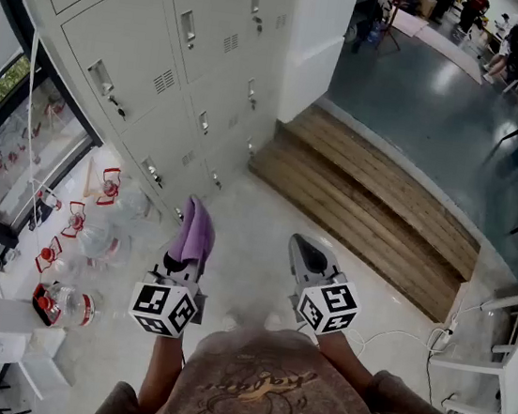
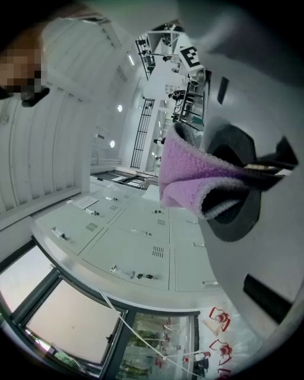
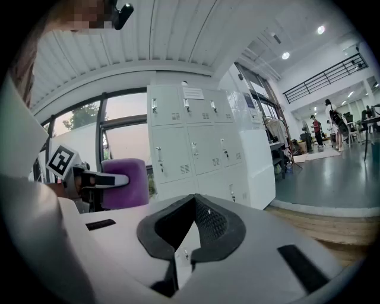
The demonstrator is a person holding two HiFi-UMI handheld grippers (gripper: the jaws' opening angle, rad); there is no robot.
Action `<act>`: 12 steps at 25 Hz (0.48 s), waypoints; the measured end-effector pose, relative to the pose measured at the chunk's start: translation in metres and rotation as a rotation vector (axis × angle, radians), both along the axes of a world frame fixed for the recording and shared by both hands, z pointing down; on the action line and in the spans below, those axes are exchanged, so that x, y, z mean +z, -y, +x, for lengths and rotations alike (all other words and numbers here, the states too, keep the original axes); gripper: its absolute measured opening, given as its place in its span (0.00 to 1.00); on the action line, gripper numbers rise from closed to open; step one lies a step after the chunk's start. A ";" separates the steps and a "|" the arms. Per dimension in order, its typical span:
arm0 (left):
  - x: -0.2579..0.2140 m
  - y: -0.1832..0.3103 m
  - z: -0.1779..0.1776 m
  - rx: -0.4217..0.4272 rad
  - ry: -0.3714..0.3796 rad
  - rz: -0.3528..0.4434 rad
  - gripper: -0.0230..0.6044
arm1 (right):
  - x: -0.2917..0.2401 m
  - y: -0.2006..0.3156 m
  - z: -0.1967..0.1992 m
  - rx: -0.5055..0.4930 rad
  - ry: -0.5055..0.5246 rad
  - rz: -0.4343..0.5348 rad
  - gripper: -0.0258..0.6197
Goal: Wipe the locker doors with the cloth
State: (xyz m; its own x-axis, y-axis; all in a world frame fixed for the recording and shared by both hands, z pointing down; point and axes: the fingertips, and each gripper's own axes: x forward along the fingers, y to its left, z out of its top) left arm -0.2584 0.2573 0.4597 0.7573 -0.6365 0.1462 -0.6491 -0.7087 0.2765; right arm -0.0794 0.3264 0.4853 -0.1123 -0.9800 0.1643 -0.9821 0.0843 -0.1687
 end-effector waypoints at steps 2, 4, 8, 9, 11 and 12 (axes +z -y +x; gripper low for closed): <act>0.001 0.001 -0.001 0.006 0.000 -0.003 0.10 | 0.000 0.001 -0.003 -0.002 0.005 0.000 0.04; 0.002 0.002 -0.003 0.014 0.004 -0.006 0.10 | 0.001 0.001 -0.006 0.003 0.011 0.000 0.04; 0.004 0.006 -0.010 0.030 0.013 -0.003 0.10 | 0.002 -0.001 -0.014 0.021 0.015 -0.006 0.04; 0.006 0.007 -0.013 0.035 0.016 -0.001 0.10 | 0.003 -0.002 -0.016 0.023 0.011 -0.005 0.04; 0.011 0.009 -0.016 0.049 0.022 0.005 0.10 | 0.007 -0.004 -0.021 0.029 0.004 -0.003 0.04; 0.013 0.011 -0.018 0.059 0.024 0.009 0.10 | 0.010 -0.004 -0.024 0.036 0.003 -0.002 0.04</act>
State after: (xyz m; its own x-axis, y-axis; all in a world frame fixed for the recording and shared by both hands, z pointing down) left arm -0.2765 0.2464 0.4727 0.7895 -0.5925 0.1598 -0.6129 -0.7480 0.2548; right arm -0.1031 0.3305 0.4958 -0.0770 -0.9831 0.1662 -0.9839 0.0480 -0.1721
